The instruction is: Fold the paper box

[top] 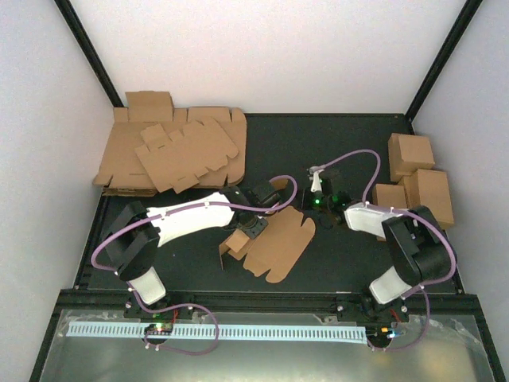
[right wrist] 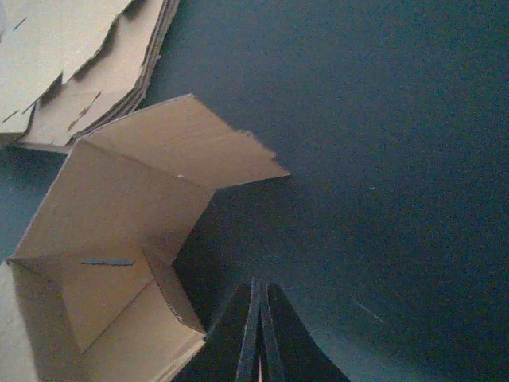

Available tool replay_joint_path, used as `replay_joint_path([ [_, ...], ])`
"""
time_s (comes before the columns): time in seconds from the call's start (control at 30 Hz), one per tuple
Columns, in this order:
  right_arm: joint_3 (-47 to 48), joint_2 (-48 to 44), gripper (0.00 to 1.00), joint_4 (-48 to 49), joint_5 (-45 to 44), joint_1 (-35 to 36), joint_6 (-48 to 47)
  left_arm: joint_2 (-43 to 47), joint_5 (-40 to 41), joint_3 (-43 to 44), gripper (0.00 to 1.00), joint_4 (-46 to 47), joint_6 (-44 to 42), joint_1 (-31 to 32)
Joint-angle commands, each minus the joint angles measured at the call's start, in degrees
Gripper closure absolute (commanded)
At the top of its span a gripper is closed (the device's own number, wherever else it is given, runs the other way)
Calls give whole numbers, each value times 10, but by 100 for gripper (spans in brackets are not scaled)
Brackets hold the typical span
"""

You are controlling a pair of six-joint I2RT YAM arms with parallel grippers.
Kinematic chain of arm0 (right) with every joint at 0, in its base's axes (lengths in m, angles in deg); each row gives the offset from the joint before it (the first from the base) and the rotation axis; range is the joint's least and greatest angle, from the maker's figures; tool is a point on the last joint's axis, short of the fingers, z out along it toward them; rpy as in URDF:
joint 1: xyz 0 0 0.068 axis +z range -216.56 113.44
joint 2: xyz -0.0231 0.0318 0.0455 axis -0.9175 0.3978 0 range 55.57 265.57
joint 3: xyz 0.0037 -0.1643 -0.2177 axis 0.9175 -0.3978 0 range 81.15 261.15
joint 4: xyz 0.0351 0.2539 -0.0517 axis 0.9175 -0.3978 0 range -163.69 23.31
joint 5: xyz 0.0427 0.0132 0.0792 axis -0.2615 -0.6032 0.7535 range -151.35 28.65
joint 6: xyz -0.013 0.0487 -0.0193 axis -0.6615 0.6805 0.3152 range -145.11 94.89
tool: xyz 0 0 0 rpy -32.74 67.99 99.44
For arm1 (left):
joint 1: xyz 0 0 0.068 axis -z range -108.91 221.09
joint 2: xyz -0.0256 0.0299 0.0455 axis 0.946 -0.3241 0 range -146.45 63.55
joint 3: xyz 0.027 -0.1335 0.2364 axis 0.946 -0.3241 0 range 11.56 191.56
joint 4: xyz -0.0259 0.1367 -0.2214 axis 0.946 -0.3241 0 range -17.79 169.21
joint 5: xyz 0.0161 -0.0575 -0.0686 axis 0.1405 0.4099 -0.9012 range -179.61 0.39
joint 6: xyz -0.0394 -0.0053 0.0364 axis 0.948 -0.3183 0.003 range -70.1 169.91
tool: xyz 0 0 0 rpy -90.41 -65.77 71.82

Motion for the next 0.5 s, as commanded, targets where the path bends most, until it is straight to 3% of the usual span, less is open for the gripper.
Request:
replay_joint_path([
  [0.0,-26,-43,95,24,-94,-6,-6,-11,-6,-1,57,7,6,5],
  [0.1,-64,-89,91,74,-127,-6,-1,-11,-4,-2,57,8,7,6],
  [0.23,-151,-162,80,221,-147,-6,-7,-11,-2,-3,57,7,7,7],
  [0.27,-168,-176,71,252,-148,-6,-11,-12,-1,-3,57,7,7,7],
  [0.3,-180,-185,52,278,-147,-6,-16,-11,-1,-3,57,7,7,8],
  [0.33,-186,-192,40,290,-145,-6,-22,-11,-1,-3,57,7,7,8],
  [0.4,-178,-192,31,281,-146,-6,-28,-11,0,-1,57,7,6,8],
  [0.47,-153,-174,28,242,-168,-6,-15,-11,0,0,57,6,5,9],
])
